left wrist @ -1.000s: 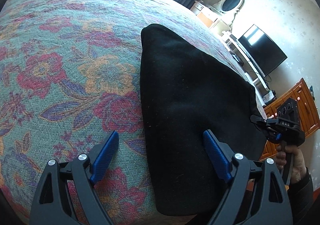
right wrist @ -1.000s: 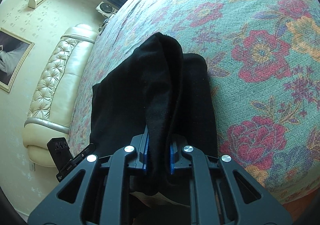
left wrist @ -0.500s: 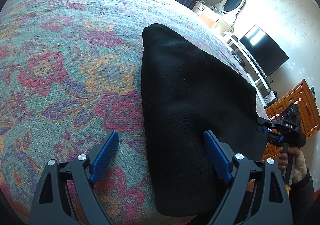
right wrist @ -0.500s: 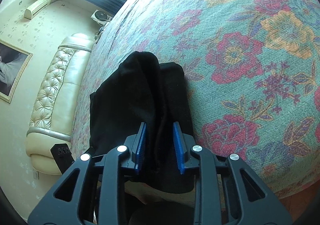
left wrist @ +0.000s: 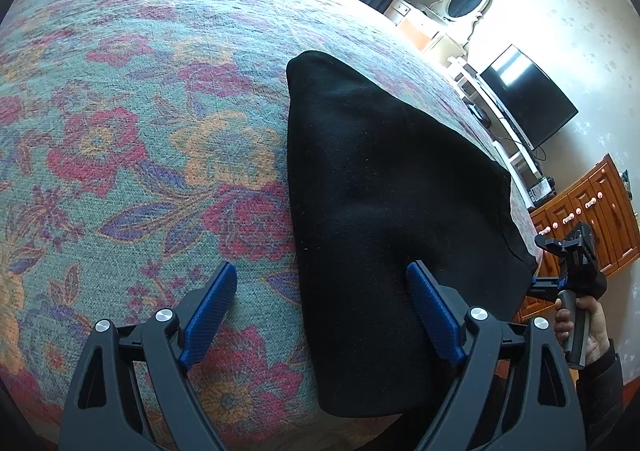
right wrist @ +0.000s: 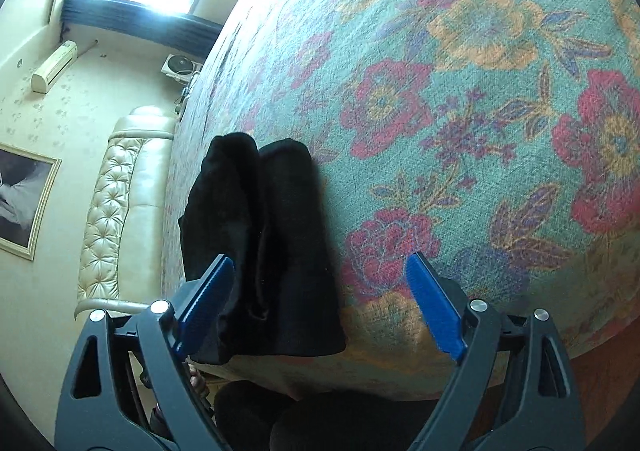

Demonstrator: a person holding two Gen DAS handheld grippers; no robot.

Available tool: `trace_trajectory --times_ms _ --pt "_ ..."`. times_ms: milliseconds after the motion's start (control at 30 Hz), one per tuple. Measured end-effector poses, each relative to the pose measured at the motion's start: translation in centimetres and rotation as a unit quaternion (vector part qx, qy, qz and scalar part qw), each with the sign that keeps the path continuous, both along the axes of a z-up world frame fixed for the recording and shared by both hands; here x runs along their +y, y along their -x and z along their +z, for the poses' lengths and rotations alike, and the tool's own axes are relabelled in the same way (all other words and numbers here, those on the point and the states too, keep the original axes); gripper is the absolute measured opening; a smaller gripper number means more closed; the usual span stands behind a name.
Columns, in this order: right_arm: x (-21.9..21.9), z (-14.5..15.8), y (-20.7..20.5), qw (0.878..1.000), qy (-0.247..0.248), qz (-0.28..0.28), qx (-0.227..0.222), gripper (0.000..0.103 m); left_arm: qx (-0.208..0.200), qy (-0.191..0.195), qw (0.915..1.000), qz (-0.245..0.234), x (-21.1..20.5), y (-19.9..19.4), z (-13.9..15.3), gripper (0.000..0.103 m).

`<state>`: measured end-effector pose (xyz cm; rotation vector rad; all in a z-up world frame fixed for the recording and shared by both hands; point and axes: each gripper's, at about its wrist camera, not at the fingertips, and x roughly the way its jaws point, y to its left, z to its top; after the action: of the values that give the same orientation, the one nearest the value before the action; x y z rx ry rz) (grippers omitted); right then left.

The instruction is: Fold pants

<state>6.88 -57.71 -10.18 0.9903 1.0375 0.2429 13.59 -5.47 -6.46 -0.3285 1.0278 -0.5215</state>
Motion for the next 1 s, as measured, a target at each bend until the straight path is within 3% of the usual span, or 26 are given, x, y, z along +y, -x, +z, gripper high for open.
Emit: trace_trajectory --times_ms 167,333,600,800,833,900,1000 --pt "2.4 -0.7 -0.7 0.999 -0.012 0.041 0.009 0.092 0.031 0.036 0.9988 0.013 0.7 -0.2 -0.6 0.085" --pt "2.9 -0.7 -0.6 0.999 -0.013 0.044 0.005 0.093 0.029 0.034 0.999 0.011 1.1 -0.3 -0.3 0.085" --pt "5.3 -1.0 -1.2 0.996 -0.038 0.082 -0.004 0.093 0.075 0.08 0.9933 0.035 1.7 0.7 -1.0 0.085" --pt "6.4 -0.7 -1.1 0.994 -0.025 0.103 -0.009 0.093 0.071 0.088 0.9919 0.058 2.0 1.4 -1.2 0.085" --pt "6.5 -0.7 -1.1 0.994 -0.023 0.109 -0.012 0.091 0.068 0.088 0.9922 0.058 2.1 1.7 -1.2 0.085" --pt "6.5 -0.6 -0.9 0.993 -0.009 0.118 -0.011 0.075 0.066 0.088 0.9923 0.058 2.2 2.3 -1.1 0.085" --pt "5.9 -1.1 -0.4 0.993 -0.006 0.12 -0.011 0.062 0.07 0.108 0.99 0.058 2.8 2.1 -1.1 0.088"
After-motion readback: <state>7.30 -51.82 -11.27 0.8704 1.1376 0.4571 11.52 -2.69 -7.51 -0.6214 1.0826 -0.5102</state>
